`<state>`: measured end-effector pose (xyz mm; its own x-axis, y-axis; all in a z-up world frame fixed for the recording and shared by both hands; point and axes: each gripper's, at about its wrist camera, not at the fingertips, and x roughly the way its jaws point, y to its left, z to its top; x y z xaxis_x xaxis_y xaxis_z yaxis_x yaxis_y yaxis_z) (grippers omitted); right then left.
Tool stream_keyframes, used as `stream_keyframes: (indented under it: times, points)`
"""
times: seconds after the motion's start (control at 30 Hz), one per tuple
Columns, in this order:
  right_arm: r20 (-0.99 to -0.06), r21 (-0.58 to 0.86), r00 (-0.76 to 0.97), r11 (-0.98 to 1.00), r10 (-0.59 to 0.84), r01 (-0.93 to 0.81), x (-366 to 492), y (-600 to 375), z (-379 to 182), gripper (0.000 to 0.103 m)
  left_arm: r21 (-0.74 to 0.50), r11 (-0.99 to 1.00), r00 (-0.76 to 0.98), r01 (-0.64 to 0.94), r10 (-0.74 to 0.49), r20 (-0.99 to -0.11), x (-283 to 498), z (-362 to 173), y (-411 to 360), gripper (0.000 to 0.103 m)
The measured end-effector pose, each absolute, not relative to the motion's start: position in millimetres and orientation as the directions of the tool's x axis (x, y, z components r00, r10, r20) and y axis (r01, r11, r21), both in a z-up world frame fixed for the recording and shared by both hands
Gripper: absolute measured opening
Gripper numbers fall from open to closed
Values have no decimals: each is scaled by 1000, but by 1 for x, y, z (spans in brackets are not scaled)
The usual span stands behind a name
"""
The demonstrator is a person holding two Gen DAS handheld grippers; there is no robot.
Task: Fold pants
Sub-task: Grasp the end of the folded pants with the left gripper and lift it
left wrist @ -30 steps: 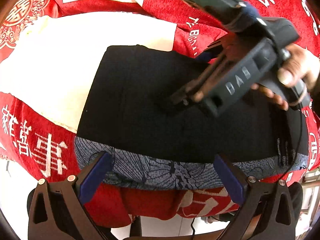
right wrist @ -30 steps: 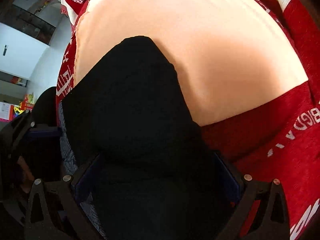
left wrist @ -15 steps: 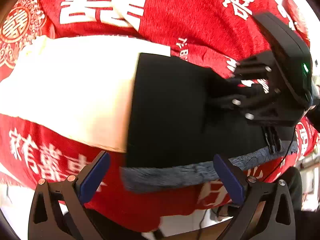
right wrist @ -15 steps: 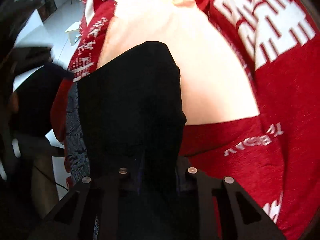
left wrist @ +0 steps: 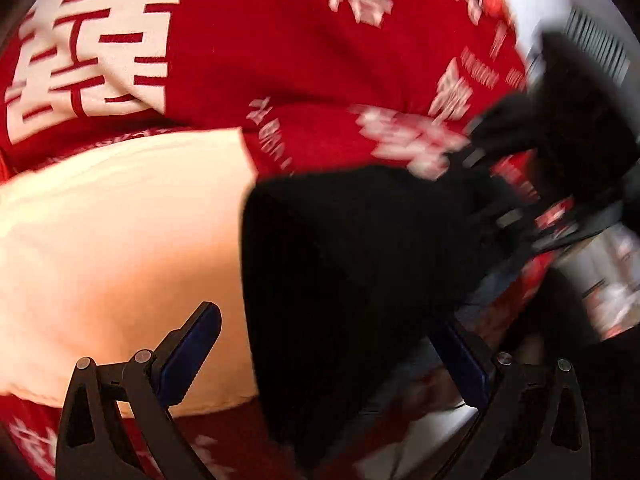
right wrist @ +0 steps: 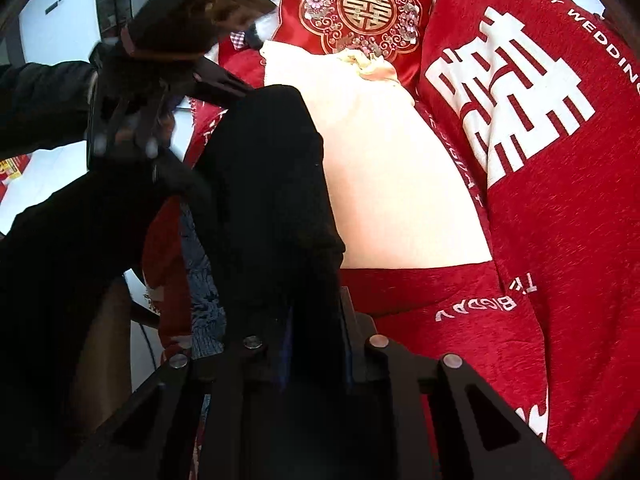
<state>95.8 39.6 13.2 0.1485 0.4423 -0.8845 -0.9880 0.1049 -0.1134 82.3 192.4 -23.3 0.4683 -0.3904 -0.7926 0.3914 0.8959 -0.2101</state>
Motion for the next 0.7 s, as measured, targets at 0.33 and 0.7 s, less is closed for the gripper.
stream_keyframes:
  times: [0.33,0.7]
  points:
    - [-887,-139,231,244,400,-960,120,48,10,23,-295,896,320,332,-401,-859,103,-53,162,30]
    - [-936,-128,225,335,269,-933,92,-32,-15,85,-335,908,280,252,-400,-873,115,-32,153,30]
